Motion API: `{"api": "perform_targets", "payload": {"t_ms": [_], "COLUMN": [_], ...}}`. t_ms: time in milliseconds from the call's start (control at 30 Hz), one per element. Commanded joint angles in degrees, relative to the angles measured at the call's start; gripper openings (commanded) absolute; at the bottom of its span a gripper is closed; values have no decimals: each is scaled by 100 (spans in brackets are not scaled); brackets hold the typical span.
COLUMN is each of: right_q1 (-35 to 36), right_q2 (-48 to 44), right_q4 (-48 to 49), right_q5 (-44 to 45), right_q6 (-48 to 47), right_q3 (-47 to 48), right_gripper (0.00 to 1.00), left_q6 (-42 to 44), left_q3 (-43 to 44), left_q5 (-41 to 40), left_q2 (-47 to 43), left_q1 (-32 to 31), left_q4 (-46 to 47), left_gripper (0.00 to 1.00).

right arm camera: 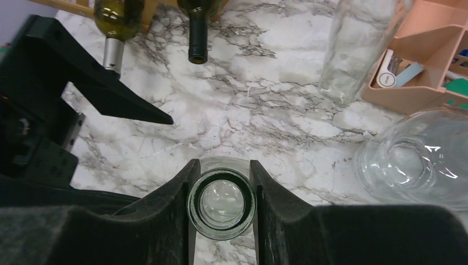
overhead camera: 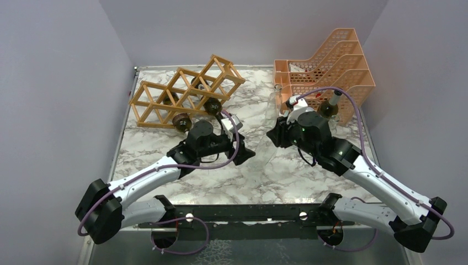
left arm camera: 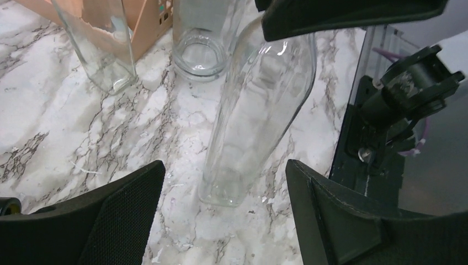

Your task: Put the wine bottle on the wine rack

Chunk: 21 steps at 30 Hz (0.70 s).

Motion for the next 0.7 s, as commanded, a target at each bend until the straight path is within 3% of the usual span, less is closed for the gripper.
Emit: {"api": "perform_targets", "payload": {"t_ms": [0, 367, 667], "right_q1": [-12, -16, -12], "right_q2": [-128, -66, -108], "right_q4": [588, 773, 1002], "right_q5": [-443, -1497, -1526], "right_q6": [225, 230, 198], "right_q3": [179, 381, 497], "right_gripper": [4, 4, 2], "left_q6": [537, 938, 1172], "left_q3": [-135, -582, -618], "left_q5": [-159, -23, 563], "left_q2": [140, -73, -168], "left_q1": [-165, -323, -383], "left_q4": [724, 1207, 1474], "left_gripper": [86, 87, 89]}}
